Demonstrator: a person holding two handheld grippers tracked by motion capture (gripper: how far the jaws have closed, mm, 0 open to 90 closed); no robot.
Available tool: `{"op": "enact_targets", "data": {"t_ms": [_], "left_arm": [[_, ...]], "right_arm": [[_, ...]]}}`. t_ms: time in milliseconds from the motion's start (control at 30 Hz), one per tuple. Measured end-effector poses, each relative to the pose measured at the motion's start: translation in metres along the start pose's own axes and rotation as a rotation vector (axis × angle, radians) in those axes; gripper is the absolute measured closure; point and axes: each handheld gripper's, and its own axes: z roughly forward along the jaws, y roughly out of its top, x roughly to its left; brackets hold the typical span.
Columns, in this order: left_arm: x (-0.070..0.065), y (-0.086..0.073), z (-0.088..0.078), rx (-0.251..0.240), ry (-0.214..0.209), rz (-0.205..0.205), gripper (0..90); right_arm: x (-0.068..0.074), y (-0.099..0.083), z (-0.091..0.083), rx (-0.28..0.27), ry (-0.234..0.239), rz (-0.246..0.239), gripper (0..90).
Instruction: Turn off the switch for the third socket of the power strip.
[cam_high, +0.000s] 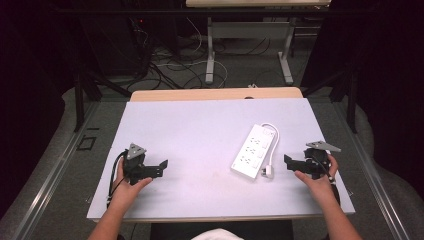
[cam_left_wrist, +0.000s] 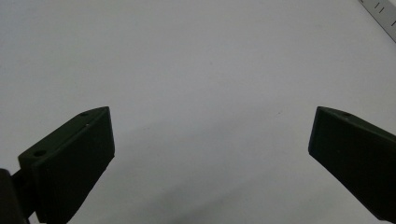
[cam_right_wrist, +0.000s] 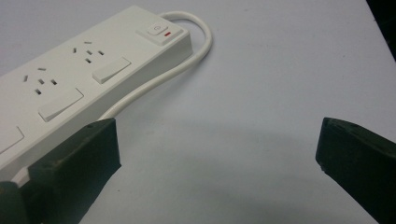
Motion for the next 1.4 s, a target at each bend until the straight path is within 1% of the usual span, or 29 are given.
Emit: {"op": "enact_targets", "data": {"t_ms": [33,133,200,233,267,300,367,400,533,567,667,700,767,867,900,933,1000,1033,1067,1100,1200,1233,1267,1400], "left_arm": [[-0.001,0.000,0.000,-0.005,-0.004,-0.006,0.4],[-0.001,0.001,-0.001,-0.010,-0.003,0.008,0.4],[-0.002,0.001,-0.002,-0.012,-0.005,0.006,0.4],[-0.003,0.001,-0.002,-0.011,-0.015,-0.002,0.4],[-0.003,0.001,-0.002,-0.015,-0.016,0.005,0.4],[-0.005,0.001,-0.002,-0.013,-0.026,-0.003,0.4],[-0.006,0.001,-0.002,-0.011,-0.024,-0.004,0.4],[-0.005,0.002,-0.003,-0.008,-0.021,0.005,0.8],[-0.005,0.002,-0.003,0.001,-0.024,-0.001,1.7],[-0.006,0.002,-0.003,0.000,-0.027,-0.010,1.9],[-0.006,0.002,-0.003,0.002,-0.021,-0.010,2.1],[-0.005,0.001,-0.002,-0.002,-0.009,-0.005,2.3],[-0.006,0.001,-0.002,-0.005,-0.007,-0.010,2.5],[-0.006,0.001,-0.002,-0.006,-0.003,-0.009,2.6],[-0.006,0.001,-0.002,-0.004,-0.007,-0.017,2.7],[-0.006,0.001,-0.002,-0.003,-0.006,-0.017,2.7],[-0.007,0.000,-0.001,-0.002,-0.006,-0.018,2.8],[-0.007,0.000,-0.001,-0.001,-0.005,-0.016,3.1],[-0.007,0.000,-0.001,-0.008,0.003,-0.011,3.2],[-0.007,0.000,-0.001,-0.007,0.005,-0.008,3.2],[-0.007,0.000,-0.001,-0.009,0.005,-0.006,3.4],[-0.007,0.000,-0.001,-0.009,0.005,-0.006,3.5],[-0.007,0.000,-0.001,-0.001,-0.004,-0.017,3.5],[-0.007,0.000,-0.001,-0.003,-0.003,-0.017,3.7]], "right_arm": [[0.001,0.000,-0.002,-0.005,0.005,0.002,0.0],[0.001,0.000,-0.003,-0.008,0.003,-0.013,0.0],[0.001,0.001,-0.003,-0.010,-0.002,-0.018,0.0],[0.002,0.001,-0.002,-0.009,-0.002,-0.014,0.0],[0.002,0.001,-0.002,-0.006,-0.002,-0.015,0.0],[0.002,0.001,-0.002,0.000,0.001,-0.026,0.0],[0.002,0.001,-0.002,-0.001,0.003,-0.030,0.0],[0.004,0.001,-0.002,0.002,0.003,-0.038,0.0],[0.005,0.002,-0.002,0.002,0.000,-0.047,0.0],[0.007,0.002,-0.002,-0.002,0.008,-0.046,0.0],[0.007,0.002,-0.003,-0.003,0.011,-0.064,0.0],[0.007,0.003,-0.003,-0.006,0.013,-0.069,0.0],[0.008,0.003,-0.004,-0.005,0.011,-0.071,0.0],[0.010,0.004,-0.005,-0.007,0.020,-0.070,0.0],[0.013,0.004,-0.005,-0.020,0.012,-0.074,0.0],[0.013,0.005,-0.005,-0.012,0.021,-0.087,0.0],[0.014,0.005,-0.006,-0.007,0.020,-0.091,0.0],[0.016,0.005,-0.005,-0.009,0.031,-0.099,0.0],[0.018,0.005,-0.005,-0.005,0.032,-0.092,0.0],[0.019,0.005,-0.005,-0.003,0.032,-0.108,0.0],[0.023,0.006,-0.006,-0.005,0.042,-0.106,0.2],[0.024,0.006,-0.006,-0.005,0.044,-0.115,0.2],[0.026,0.007,-0.006,-0.009,0.043,-0.117,0.2],[0.030,0.008,-0.007,-0.011,0.054,-0.131,0.3]]}}
